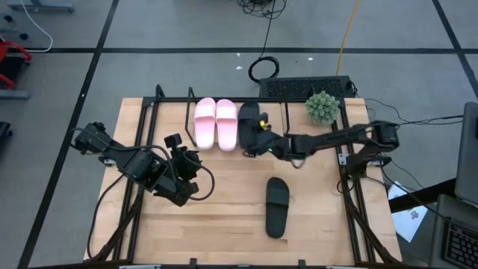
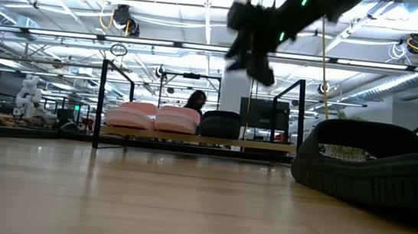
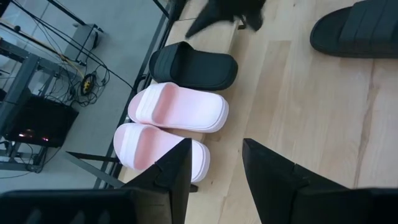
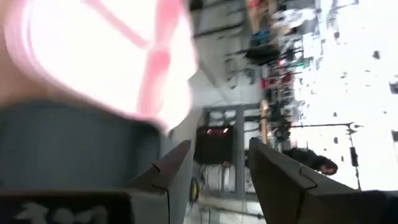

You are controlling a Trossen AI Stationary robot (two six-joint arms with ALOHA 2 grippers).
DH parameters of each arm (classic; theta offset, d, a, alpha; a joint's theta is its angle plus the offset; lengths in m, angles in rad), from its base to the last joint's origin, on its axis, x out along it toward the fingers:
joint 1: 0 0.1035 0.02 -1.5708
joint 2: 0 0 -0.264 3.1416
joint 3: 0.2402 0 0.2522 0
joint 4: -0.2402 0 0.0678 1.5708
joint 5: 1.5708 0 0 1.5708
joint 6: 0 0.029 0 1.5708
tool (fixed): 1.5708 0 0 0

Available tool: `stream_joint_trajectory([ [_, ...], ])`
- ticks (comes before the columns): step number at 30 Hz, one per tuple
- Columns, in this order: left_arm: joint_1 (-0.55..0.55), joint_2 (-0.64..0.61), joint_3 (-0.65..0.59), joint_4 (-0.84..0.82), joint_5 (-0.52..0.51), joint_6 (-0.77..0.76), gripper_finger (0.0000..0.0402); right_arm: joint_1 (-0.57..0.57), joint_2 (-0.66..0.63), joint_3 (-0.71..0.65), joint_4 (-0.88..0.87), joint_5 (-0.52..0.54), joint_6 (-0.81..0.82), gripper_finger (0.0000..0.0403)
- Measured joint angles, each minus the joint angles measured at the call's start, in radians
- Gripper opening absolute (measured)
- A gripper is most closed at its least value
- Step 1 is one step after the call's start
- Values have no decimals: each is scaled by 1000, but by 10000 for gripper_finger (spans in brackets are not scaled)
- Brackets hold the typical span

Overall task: Pick and place slides into the shelf
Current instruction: Put the black slipper on the shelf

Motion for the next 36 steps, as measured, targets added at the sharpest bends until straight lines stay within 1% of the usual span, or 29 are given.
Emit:
stream_joint_trajectory([
  [2, 0, 0, 0, 0, 0, 0, 145, 64, -64, 0, -20, 46, 38, 149],
  [4, 0, 0, 0, 0, 2, 0, 145, 150, -130, 1, -74, 128, 86, 149],
  [7, 0, 0, 0, 0, 13, -16, 145, 330, -220, 1, -203, 248, 189, 147],
  [9, 0, 0, 0, 0, 16, -34, 145, 470, -258, 1, -284, 292, 300, 147],
  [12, 0, 0, 0, 6, 16, -64, 145, 661, -273, 1, -341, 298, 521, 146],
  [14, 0, 0, 0, 20, 17, -82, 145, 750, -259, 1, -347, 305, 687, 146],
  [17, 0, 0, 0, 35, 17, -99, 145, 846, -200, 2, -372, 320, 779, 146],
  [19, 0, 0, 0, 53, 18, -107, 145, 883, -144, 2, -385, 294, 874, 146],
  [21, 0, 0, 0, 76, 34, -107, 145, 902, -93, 13, -447, 203, 1016, 146],
  [23, 0, 0, 0, 91, 58, -110, 145, 909, -33, 43, -576, 133, 1113, 146],
  [26, -2, 0, 0, 105, 79, -111, 145, 906, 48, 101, -828, 96, 1201, 146],
  [28, -3, 0, 0, 109, 79, -114, 145, 889, 85, 145, -931, 32, 1280, 146],
  [31, -4, 0, 0, 111, 79, -115, 145, 862, 125, 166, -980, -133, 1371, 146],
  [32, -4, 0, 0, 112, 79, -115, 145, 854, 135, 167, -983, -172, 1392, 146],
  [34, -4, 0, 0, 112, 79, -115, 145, 841, 146, 167, -984, -213, 1422, 146],
  [36, -4, 0, 0, 112, 79, -112, 145, 831, 154, 168, -987, -208, 1436, 146],
])
